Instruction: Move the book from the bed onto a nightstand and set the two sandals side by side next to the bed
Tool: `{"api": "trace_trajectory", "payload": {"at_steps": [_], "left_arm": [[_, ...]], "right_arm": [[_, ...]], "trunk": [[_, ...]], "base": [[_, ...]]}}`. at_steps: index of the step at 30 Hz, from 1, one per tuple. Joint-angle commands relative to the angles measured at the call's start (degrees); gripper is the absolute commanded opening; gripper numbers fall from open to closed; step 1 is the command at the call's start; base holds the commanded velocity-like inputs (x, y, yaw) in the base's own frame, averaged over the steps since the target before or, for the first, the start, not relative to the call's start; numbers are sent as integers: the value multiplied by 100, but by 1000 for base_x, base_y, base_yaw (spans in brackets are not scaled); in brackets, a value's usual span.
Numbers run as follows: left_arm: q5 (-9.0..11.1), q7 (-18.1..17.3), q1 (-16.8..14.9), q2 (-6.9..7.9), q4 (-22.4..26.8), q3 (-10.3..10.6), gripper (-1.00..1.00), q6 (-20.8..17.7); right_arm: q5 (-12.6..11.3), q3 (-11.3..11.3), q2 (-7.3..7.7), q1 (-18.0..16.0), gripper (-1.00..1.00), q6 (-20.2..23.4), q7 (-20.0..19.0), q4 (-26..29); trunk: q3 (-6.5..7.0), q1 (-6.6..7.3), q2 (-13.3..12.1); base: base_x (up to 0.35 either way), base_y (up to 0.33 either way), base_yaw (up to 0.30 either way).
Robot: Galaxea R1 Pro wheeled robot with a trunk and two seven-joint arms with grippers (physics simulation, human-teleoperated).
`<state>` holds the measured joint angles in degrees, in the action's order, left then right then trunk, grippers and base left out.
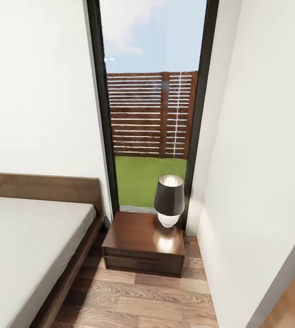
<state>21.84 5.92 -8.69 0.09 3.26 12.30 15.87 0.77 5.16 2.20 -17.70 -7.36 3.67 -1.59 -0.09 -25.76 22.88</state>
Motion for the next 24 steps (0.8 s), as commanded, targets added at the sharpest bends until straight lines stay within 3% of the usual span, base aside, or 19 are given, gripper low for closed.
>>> {"api": "trace_trajectory", "payload": {"at_steps": [1,24], "left_arm": [[32,23,-1,0,-1,49,100,13],[39,23,-1,0,-1,88,100,13]], "right_arm": [[-2,46,0,-5,-100,-38,2,-17],[-2,46,-9,-5,-100,-38,2,-17]], "trunk": [[-2,-2,4],[-2,-2,4]], "base": [[24,-16,19],[-3,-51,3]]}}
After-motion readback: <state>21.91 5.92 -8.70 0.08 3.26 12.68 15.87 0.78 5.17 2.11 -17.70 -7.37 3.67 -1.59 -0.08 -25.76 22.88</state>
